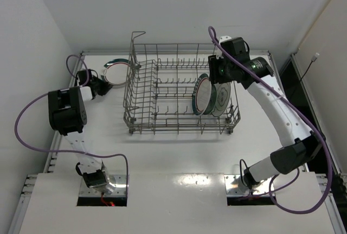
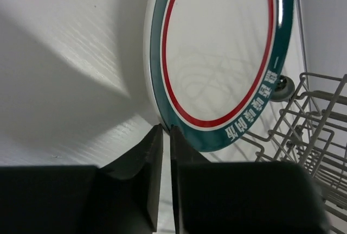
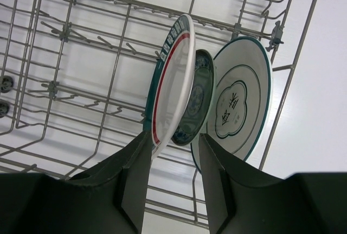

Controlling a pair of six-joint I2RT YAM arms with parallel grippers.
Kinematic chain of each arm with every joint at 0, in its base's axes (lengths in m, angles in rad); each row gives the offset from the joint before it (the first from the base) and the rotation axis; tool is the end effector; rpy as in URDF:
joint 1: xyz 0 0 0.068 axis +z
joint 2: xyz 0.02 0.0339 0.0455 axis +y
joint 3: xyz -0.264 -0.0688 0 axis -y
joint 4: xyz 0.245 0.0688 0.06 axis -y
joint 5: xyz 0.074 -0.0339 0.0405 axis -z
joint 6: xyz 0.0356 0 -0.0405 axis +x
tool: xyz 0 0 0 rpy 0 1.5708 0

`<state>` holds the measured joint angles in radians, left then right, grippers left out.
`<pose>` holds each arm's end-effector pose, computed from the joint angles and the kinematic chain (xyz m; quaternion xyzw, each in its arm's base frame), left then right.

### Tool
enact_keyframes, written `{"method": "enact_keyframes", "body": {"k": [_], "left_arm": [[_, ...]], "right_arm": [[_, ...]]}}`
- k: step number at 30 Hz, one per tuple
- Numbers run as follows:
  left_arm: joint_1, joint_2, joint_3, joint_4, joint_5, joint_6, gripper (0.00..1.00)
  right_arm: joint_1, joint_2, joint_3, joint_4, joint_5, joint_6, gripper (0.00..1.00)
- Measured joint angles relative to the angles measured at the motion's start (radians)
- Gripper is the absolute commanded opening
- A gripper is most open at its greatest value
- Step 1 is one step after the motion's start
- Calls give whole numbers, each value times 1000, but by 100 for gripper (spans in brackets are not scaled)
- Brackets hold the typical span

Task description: Load the plates into the dish rack

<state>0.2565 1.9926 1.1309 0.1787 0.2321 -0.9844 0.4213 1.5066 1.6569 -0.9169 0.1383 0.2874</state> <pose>0.4058 0.0980 0.1389 -0.4811 0.7587 -0.2496 0.3614 0.2895 0.1243 0.3972 -0.0344 0.9178 0.0758 0.3882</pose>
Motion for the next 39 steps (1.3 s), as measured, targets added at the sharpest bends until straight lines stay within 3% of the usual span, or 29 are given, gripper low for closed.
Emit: {"method": "enact_keyframes", "body": {"k": [5, 10, 16, 18, 22, 23, 27, 32, 39], "left_arm": [[3, -24, 33, -64, -32, 56, 0], [35, -204, 44, -152, -61, 91, 0], [58, -434, 263, -195, -55, 121, 0], [58, -496, 289, -186, -53, 138, 7], [59, -540, 247, -143, -48, 155, 42], [61, -532, 217, -121, -35, 139, 51], [79, -382, 50, -58, 5, 75, 66], [71, -189, -158, -85, -25, -7, 71], [21, -141, -101, 3, -97, -46, 72]], "right_arm": [[0, -8, -1, 1, -1, 0, 37], [0, -8, -5, 5, -34, 0, 37], [-7, -10, -23, 46, -121, 5, 37], [-7, -10, -33, 58, -146, 11, 38], [-7, -10, -44, 72, -185, 19, 38], [-7, -10, -47, 76, -195, 21, 38], [-7, -10, -55, 79, -220, 24, 38], [-7, -14, -67, 87, -232, 25, 38], [-7, -22, -90, 87, -234, 20, 38]]}}
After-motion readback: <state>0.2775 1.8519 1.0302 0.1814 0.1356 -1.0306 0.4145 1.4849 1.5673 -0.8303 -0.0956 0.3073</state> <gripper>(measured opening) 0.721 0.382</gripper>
